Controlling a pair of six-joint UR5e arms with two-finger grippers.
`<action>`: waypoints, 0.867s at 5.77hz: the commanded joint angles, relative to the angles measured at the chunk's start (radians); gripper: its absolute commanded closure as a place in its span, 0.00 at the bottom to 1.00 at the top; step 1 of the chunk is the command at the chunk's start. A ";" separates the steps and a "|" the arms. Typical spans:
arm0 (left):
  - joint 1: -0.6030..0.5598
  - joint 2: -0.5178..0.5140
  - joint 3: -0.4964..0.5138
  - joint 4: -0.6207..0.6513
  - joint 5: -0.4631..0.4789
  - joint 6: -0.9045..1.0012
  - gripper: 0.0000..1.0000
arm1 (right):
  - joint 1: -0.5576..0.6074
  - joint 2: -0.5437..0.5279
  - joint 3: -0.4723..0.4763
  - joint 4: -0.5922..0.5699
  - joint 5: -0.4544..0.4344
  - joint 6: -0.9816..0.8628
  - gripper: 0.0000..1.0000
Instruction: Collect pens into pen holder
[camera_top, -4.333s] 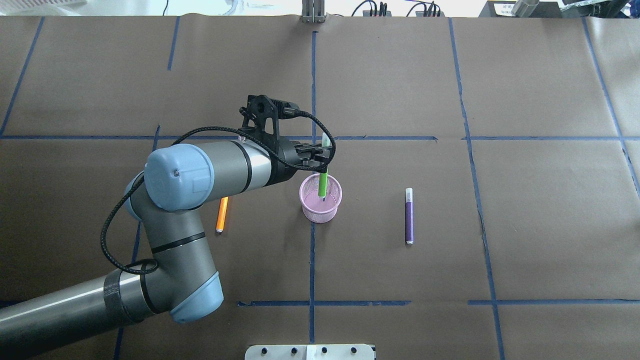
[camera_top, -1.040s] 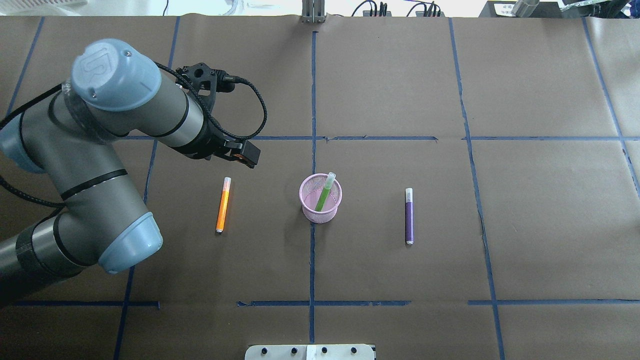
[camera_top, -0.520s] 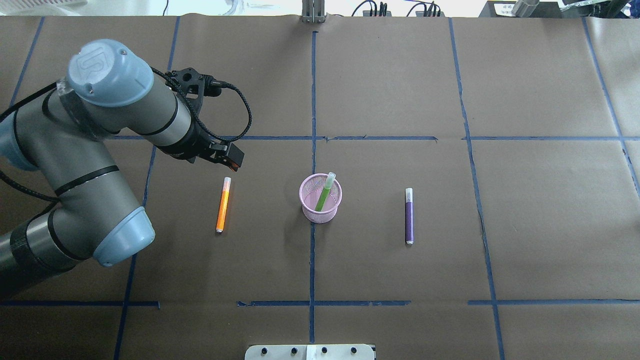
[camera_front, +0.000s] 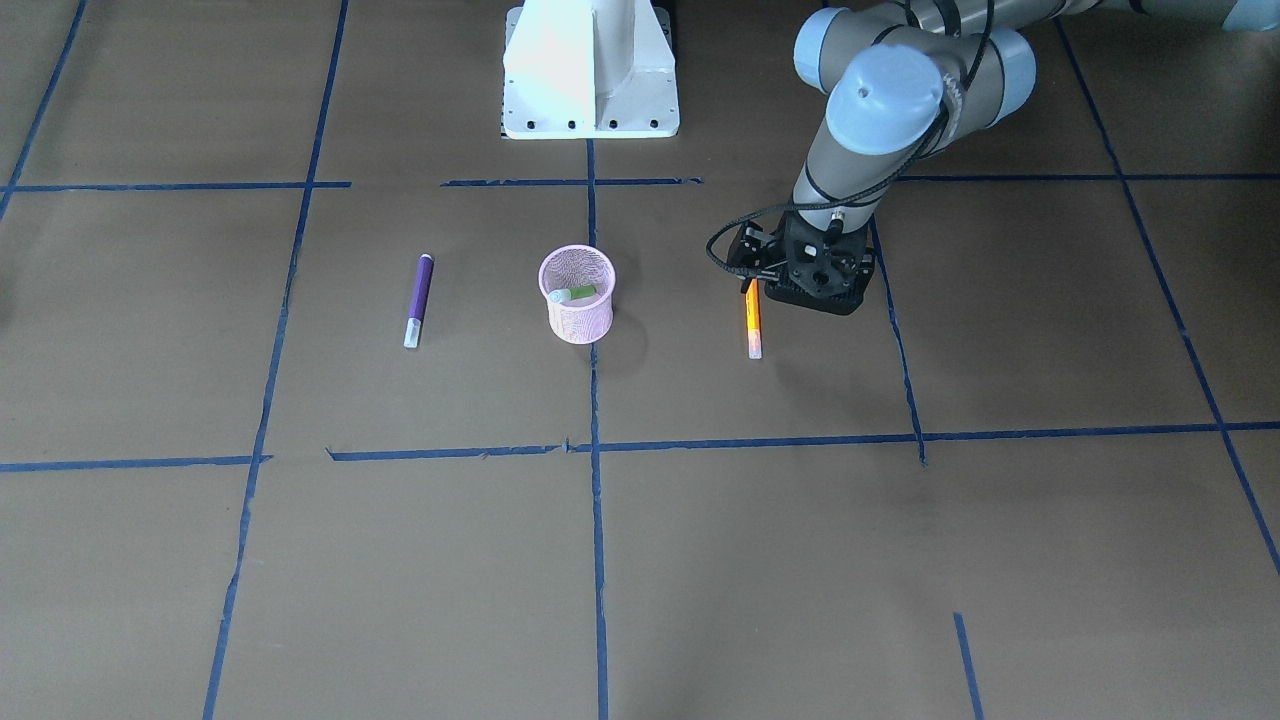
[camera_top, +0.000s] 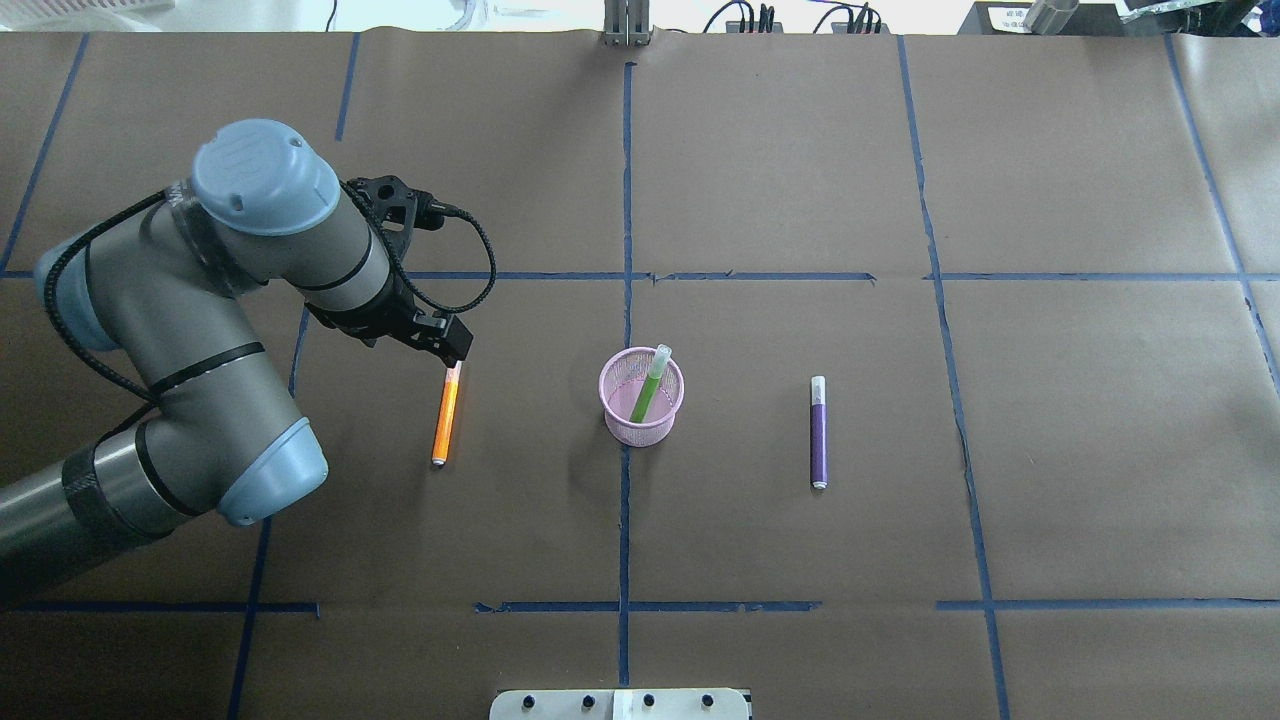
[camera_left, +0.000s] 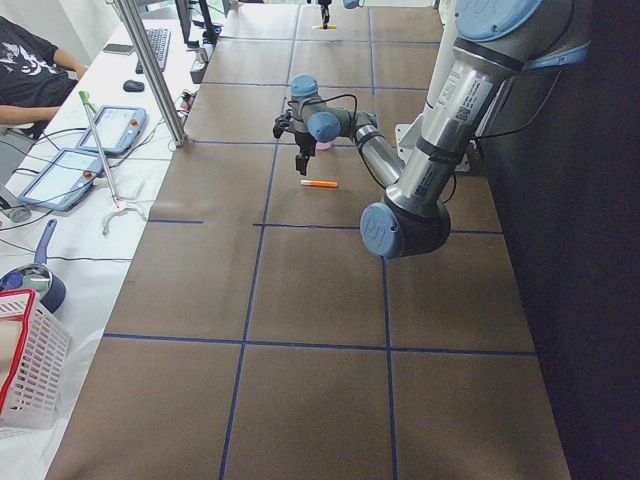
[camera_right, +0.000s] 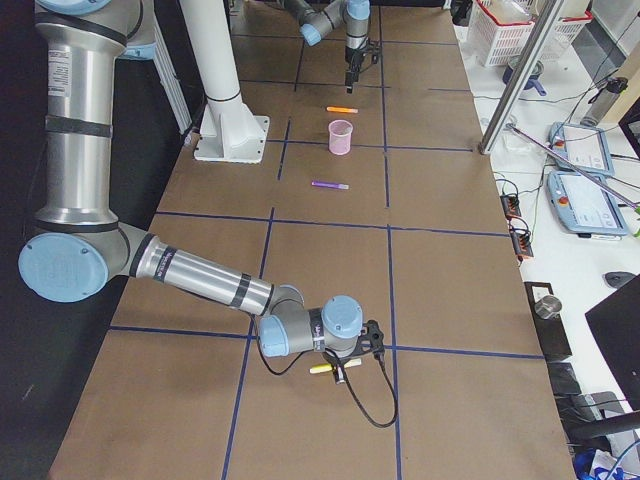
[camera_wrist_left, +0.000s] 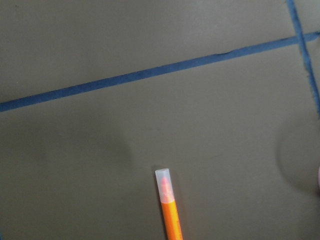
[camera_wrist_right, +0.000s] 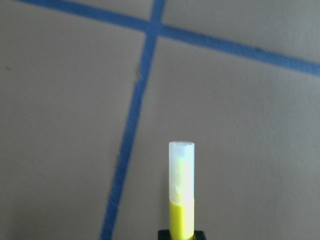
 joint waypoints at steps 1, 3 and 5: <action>0.028 -0.007 0.081 -0.013 0.001 0.037 0.00 | 0.000 0.005 0.231 0.001 -0.001 0.120 1.00; 0.029 -0.022 0.110 -0.015 0.003 0.025 0.00 | -0.074 0.043 0.449 -0.010 -0.014 0.281 1.00; 0.048 -0.042 0.148 -0.071 0.004 -0.061 0.00 | -0.226 0.132 0.532 -0.013 -0.114 0.532 1.00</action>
